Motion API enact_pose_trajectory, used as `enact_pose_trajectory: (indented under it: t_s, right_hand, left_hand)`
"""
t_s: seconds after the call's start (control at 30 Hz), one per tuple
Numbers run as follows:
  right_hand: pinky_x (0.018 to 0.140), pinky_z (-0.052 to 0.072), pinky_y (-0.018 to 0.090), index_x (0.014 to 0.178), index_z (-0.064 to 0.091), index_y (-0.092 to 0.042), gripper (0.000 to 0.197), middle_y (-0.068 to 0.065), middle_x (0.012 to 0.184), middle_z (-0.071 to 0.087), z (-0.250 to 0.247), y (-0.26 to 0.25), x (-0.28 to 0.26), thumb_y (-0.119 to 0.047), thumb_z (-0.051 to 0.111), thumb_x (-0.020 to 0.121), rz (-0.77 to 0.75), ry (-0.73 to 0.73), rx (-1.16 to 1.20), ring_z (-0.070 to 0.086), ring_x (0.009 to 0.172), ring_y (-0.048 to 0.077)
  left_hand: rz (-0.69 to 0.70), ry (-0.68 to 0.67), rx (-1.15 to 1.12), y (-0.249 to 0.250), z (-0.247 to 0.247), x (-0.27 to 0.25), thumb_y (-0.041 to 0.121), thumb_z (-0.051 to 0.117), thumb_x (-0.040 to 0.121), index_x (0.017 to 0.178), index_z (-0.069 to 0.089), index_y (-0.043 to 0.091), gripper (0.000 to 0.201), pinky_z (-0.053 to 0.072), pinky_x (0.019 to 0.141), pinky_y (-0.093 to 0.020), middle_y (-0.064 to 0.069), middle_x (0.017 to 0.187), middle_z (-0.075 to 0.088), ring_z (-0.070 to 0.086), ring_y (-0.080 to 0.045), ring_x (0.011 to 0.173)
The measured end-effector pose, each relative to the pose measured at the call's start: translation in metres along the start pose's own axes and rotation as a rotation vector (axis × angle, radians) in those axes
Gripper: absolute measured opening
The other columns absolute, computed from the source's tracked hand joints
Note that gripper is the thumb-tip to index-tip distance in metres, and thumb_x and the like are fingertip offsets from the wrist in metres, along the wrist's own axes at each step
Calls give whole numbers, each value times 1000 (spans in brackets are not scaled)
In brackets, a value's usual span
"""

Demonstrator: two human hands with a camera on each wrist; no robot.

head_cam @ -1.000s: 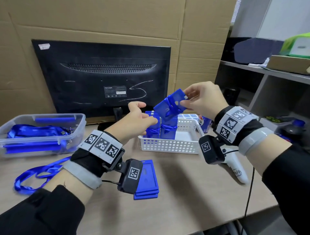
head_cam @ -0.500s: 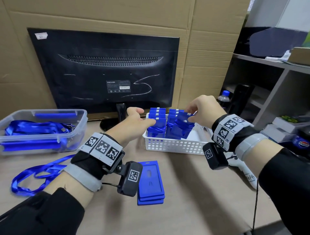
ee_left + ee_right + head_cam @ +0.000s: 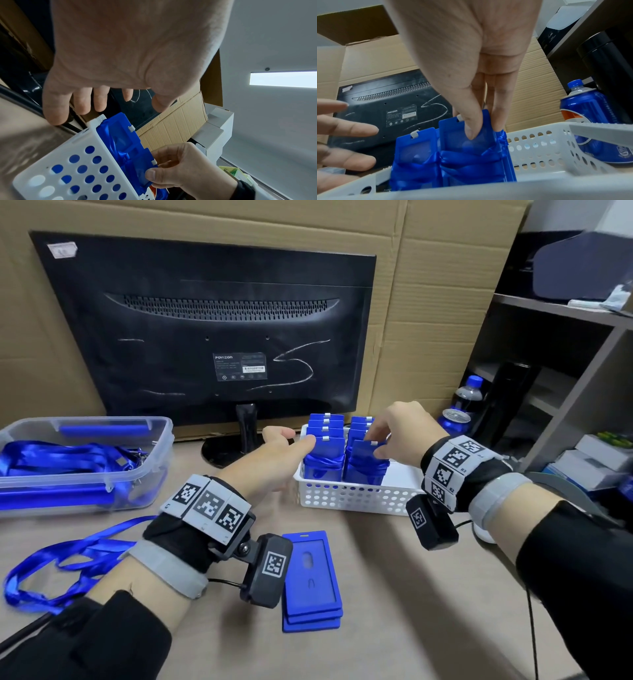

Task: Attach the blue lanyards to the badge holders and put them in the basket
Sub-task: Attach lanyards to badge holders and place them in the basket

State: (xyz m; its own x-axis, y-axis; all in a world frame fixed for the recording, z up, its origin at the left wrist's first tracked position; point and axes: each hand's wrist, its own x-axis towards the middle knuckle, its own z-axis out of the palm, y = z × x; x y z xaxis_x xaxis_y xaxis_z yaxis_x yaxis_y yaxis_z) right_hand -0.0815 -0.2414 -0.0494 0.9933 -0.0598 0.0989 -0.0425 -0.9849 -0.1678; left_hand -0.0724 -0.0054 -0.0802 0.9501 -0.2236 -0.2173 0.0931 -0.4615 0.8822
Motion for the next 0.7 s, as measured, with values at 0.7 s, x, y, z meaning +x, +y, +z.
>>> enact_pose_trajectory:
  t_s: [0.7]
  right_hand:
    - [89, 60, 34, 99, 80, -19, 24, -4, 91, 76, 3, 5, 8, -10, 87, 79, 4, 33, 51, 72, 90, 15]
  left_hand:
    - [-11, -37, -20, -3, 2, 7, 63, 49, 101, 146, 30, 28, 60, 54, 104, -47, 1, 123, 66, 62, -16, 118]
